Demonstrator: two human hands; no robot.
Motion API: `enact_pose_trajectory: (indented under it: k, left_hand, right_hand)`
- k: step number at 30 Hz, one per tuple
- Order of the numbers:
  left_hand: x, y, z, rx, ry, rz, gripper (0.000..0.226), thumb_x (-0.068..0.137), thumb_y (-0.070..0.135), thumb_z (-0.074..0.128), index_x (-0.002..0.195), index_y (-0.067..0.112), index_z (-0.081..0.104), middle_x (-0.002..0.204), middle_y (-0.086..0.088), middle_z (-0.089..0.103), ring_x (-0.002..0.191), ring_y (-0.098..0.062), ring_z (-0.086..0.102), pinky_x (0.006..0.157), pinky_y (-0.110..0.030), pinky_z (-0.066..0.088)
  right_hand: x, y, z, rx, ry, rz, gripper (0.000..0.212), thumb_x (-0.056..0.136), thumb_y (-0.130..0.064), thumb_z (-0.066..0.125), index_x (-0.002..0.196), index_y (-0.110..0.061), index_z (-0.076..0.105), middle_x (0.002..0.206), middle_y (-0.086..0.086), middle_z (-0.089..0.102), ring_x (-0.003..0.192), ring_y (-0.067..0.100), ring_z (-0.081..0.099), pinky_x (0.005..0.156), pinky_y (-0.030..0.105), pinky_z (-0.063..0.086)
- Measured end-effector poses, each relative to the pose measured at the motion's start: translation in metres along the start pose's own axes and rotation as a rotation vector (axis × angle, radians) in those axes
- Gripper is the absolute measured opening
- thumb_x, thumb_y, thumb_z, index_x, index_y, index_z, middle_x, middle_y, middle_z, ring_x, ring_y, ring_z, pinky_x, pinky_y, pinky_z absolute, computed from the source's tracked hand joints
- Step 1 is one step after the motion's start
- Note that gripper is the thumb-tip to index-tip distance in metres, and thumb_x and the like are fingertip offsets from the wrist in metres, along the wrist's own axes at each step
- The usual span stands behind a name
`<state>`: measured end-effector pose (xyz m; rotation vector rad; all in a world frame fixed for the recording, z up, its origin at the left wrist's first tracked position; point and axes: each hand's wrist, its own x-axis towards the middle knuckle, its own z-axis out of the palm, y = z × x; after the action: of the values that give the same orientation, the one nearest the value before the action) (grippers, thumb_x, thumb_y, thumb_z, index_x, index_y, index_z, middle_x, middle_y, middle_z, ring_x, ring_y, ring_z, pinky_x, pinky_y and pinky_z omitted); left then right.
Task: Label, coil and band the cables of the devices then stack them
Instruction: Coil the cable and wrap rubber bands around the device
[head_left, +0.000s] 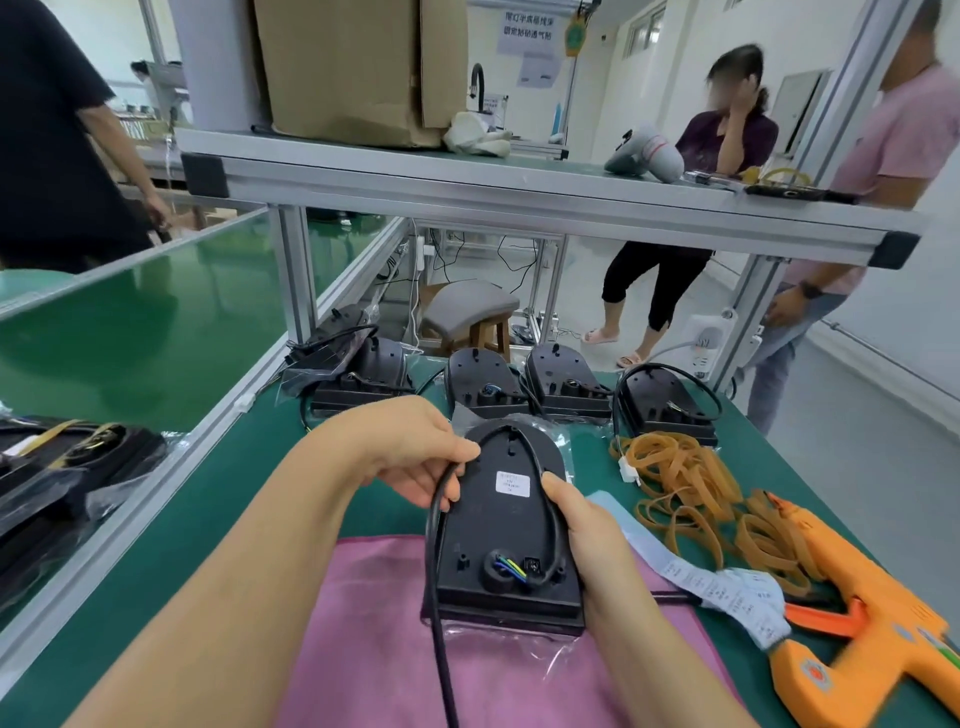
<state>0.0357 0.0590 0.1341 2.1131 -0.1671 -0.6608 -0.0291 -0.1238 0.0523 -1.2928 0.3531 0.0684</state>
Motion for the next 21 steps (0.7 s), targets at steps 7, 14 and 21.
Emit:
enact_pose_trajectory:
  k: [7,14,21]
  left_hand:
    - [-0.006,-0.005,0.017,-0.099,0.103,0.090,0.031,0.091,0.033,0.063,0.065,0.016,0.063,0.052,0.003,0.064,0.044,-0.007,0.055,0.039,-0.015,0.028]
    - [0.002,-0.029,0.037,-0.068,0.374,0.210,0.035,0.077,0.043,0.074,0.079,0.010,0.064,0.085,-0.001,0.060,0.079,-0.019,0.053,0.070,-0.029,0.039]
    - [-0.002,-0.063,0.065,-0.726,0.052,0.037,0.068,0.070,0.033,0.084,0.127,0.007,0.057,0.111,-0.009,0.071,0.093,-0.022,0.071,0.078,-0.032,0.057]
  right_hand:
    - [0.002,-0.007,0.006,0.016,-0.014,-0.030,0.027,0.087,-0.029,0.061,0.078,-0.010,0.078,0.087,0.014,0.075,0.074,0.026,0.073,0.058,0.028,0.055]
    - [0.002,-0.008,0.011,0.030,0.012,-0.033,0.027,0.086,-0.034,0.063,0.078,-0.013,0.078,0.084,0.011,0.076,0.070,0.024,0.073,0.055,0.027,0.054]
    - [0.004,-0.006,0.002,0.056,-0.033,-0.003,0.025,0.086,-0.032,0.064,0.081,-0.014,0.079,0.088,0.015,0.075,0.076,0.029,0.074,0.056,0.032,0.057]
